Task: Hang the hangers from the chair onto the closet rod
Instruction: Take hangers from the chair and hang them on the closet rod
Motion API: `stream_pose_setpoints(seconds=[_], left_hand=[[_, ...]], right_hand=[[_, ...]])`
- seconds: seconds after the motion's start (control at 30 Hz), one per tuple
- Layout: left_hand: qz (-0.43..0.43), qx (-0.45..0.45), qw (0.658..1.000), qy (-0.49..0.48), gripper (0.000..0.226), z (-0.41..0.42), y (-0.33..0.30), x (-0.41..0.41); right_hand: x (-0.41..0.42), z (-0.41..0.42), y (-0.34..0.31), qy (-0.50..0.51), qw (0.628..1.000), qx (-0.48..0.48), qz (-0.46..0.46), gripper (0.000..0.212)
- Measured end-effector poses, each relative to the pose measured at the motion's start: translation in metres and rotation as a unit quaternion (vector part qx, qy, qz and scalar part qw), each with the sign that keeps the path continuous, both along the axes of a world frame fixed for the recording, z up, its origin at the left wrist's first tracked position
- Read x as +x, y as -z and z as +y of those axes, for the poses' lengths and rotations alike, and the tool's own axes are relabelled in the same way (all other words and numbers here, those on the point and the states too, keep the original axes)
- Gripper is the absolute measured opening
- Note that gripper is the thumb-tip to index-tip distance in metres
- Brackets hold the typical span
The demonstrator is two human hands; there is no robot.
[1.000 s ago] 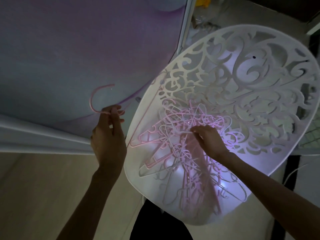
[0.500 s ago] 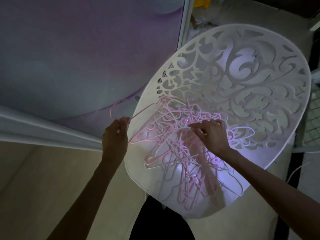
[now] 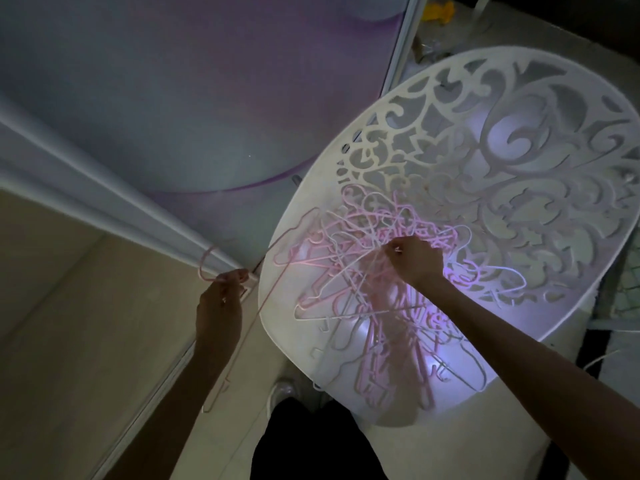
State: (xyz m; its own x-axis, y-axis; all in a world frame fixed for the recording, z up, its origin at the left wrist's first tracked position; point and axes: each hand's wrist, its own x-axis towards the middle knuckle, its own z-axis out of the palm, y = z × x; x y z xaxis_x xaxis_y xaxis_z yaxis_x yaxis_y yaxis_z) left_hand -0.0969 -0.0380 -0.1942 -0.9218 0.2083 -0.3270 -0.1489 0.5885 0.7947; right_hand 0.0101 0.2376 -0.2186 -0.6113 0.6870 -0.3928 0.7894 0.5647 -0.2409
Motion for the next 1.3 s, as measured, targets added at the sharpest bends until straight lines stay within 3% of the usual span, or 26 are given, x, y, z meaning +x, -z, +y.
stream_pose_setpoints(seconds=[0.13,0.3,0.33,0.47,0.6,0.67,0.73,0.9,1.0,1.1,1.23,1.3], left_hand=[[0.037,-0.037,0.998,0.027,0.030,-0.018,0.006,0.006],[0.049,-0.047,0.994,0.090,0.018,-0.032,0.021,0.014],[0.033,-0.044,0.993,0.102,0.022,-0.034,0.025,0.017],[-0.033,-0.018,0.988,0.148,0.075,-0.036,0.055,0.029],[-0.071,-0.044,0.983,0.164,0.049,-0.022,0.087,0.030],[-0.069,-0.082,0.966,0.235,0.036,-0.011,0.099,0.030],[-0.090,-0.092,0.948,0.290,0.038,-0.004,0.111,0.030],[0.069,-0.113,0.956,0.263,0.027,-0.002,0.124,0.019],[0.017,-0.141,0.965,0.220,0.027,0.005,0.126,0.006],[-0.004,-0.148,0.956,0.255,0.032,0.010,0.134,0.002],[-0.028,-0.248,0.921,0.300,0.040,0.019,0.138,-0.002],[-0.092,-0.252,0.915,0.301,0.044,0.025,0.134,-0.007]], right_hand=[[0.000,-0.007,-0.001,0.069,0.997,-0.004,-0.037,0.030],[0.008,-0.023,-0.013,0.004,0.997,0.036,-0.066,0.030],[0.009,-0.027,-0.014,-0.005,0.998,0.026,-0.055,0.028],[0.011,-0.028,-0.011,0.021,0.999,-0.044,-0.022,0.026],[0.015,-0.020,0.009,0.089,0.988,-0.126,-0.009,0.027],[0.014,-0.016,0.018,0.112,0.983,-0.147,-0.021,0.028],[0.011,-0.010,0.026,0.122,0.980,-0.154,-0.029,0.029],[0.008,-0.003,0.026,0.114,0.985,-0.127,0.018,0.027],[0.005,-0.006,0.019,0.102,0.989,-0.086,0.056,0.022],[-0.001,-0.010,0.017,0.086,0.993,-0.056,0.061,0.023],[-0.010,-0.003,0.025,0.098,0.991,-0.091,-0.004,0.027],[-0.014,0.002,0.029,0.076,0.988,-0.128,-0.047,0.032]])
